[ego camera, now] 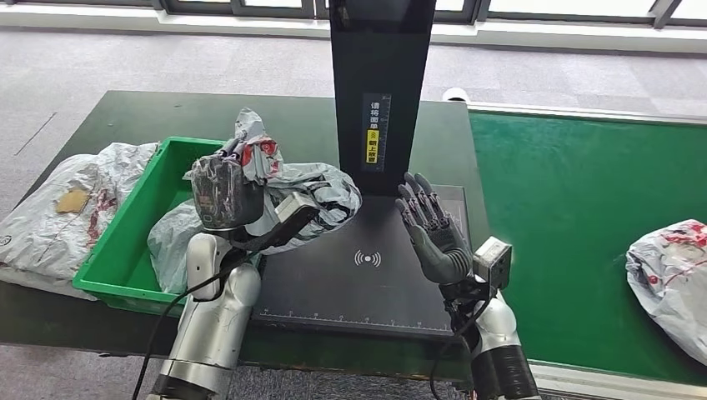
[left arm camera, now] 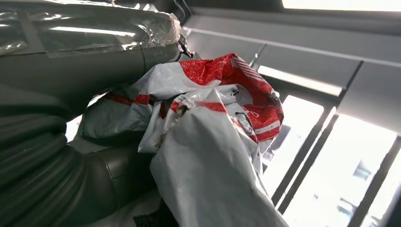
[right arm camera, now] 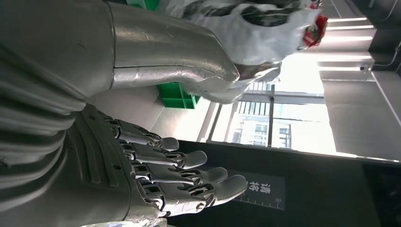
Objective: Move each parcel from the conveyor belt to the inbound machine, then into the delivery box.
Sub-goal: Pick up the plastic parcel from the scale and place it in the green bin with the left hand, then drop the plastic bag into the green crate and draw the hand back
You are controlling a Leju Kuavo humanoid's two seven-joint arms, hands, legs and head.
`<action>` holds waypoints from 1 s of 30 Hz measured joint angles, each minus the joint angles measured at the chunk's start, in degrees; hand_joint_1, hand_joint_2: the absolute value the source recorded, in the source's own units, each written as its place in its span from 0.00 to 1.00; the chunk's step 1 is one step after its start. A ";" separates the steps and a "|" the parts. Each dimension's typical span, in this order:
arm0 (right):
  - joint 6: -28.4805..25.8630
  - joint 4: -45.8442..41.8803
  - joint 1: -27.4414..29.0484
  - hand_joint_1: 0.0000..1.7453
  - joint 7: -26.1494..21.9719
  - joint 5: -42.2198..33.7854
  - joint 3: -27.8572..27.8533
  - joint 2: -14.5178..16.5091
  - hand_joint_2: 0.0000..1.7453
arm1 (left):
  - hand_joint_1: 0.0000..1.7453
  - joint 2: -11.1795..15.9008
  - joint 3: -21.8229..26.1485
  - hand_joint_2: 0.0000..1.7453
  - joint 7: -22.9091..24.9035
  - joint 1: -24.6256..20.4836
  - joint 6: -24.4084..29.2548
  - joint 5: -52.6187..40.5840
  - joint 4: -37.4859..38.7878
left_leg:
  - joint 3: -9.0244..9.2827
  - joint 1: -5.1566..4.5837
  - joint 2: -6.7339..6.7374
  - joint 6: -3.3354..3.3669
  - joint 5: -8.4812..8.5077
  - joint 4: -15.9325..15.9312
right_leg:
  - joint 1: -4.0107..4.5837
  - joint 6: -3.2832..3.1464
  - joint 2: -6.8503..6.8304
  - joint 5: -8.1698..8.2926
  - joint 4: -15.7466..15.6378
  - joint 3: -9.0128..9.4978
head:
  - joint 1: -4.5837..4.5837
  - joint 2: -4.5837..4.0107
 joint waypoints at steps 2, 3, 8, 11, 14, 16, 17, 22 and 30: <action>-0.03 -0.14 0.11 0.00 0.00 -0.03 0.00 -0.02 1.00 | 1.00 0.00 0.87 1.00 0.15 0.00 0.00 -0.81 -2.45 | 0.00 0.01 0.01 0.00 0.00 0.00 | 0.01 0.00 0.01 0.00 0.00 0.00 | 0.00 0.00; -0.04 -0.16 0.14 0.00 0.00 -0.03 0.00 -0.04 1.00 | 1.00 0.00 1.29 1.00 0.49 -0.04 0.00 -1.30 -3.80 | 0.00 0.01 0.01 0.00 0.00 0.00 | 0.01 0.00 0.01 0.00 0.00 -0.01 | 0.00 0.00; -0.04 -0.23 0.23 0.00 -0.01 -0.14 0.00 -0.08 1.00 | 1.00 0.00 4.27 1.00 4.62 -1.04 0.01 -4.76 -6.58 | 0.00 0.01 0.00 0.00 0.00 0.00 | 0.00 0.00 0.00 0.00 0.00 0.00 | -0.01 0.00; -0.04 -0.24 0.26 0.00 0.00 -0.15 0.00 -0.11 1.00 | 1.00 0.00 5.73 1.00 5.11 -1.29 0.01 -5.12 -6.71 | 0.00 0.00 -0.01 0.00 0.01 0.00 | 0.00 0.00 0.00 0.00 0.00 0.01 | 0.00 0.00; -0.03 -0.24 0.27 0.00 -0.01 -0.15 0.00 -0.13 1.00 | 1.00 0.00 6.58 1.00 5.19 -1.55 0.02 -5.20 -6.76 | 0.00 0.00 -0.03 0.00 0.01 0.01 | -0.01 0.00 -0.01 0.00 0.00 0.03 | 0.00 0.00; -0.03 -0.24 0.27 0.00 0.00 -0.15 0.00 -0.14 1.00 | 1.00 0.00 7.03 1.00 5.28 -1.67 0.02 -5.50 -6.72 | 0.00 -0.01 -0.04 0.01 0.01 0.01 | -0.01 0.00 -0.01 0.00 0.00 0.03 | 0.00 0.00; -0.04 -0.24 0.27 0.00 -0.01 -0.15 0.00 -0.14 1.00 | 1.00 0.01 7.39 1.00 5.61 -1.84 0.02 -5.89 -6.56 | 0.00 -0.01 -0.03 0.01 0.00 0.01 | -0.01 0.00 -0.01 0.00 0.00 0.03 | 0.00 0.00; -0.04 -0.26 0.35 0.00 -0.01 -0.24 0.02 -0.18 1.00 | 1.00 0.96 12.10 1.00 7.23 -4.22 0.02 -7.30 -3.58 | 0.00 0.00 0.00 0.00 0.00 0.00 | 0.00 0.00 0.01 0.00 0.00 0.01 | 0.00 0.00; -0.03 -2.13 1.31 0.00 -0.01 -0.72 0.02 -0.58 1.00 | 0.27 3.49 18.52 1.00 9.83 -6.46 0.01 -10.41 4.06 | 0.01 0.02 0.00 -0.03 0.03 0.00 | 0.02 -0.01 0.02 0.00 0.00 -0.01 | 0.00 0.00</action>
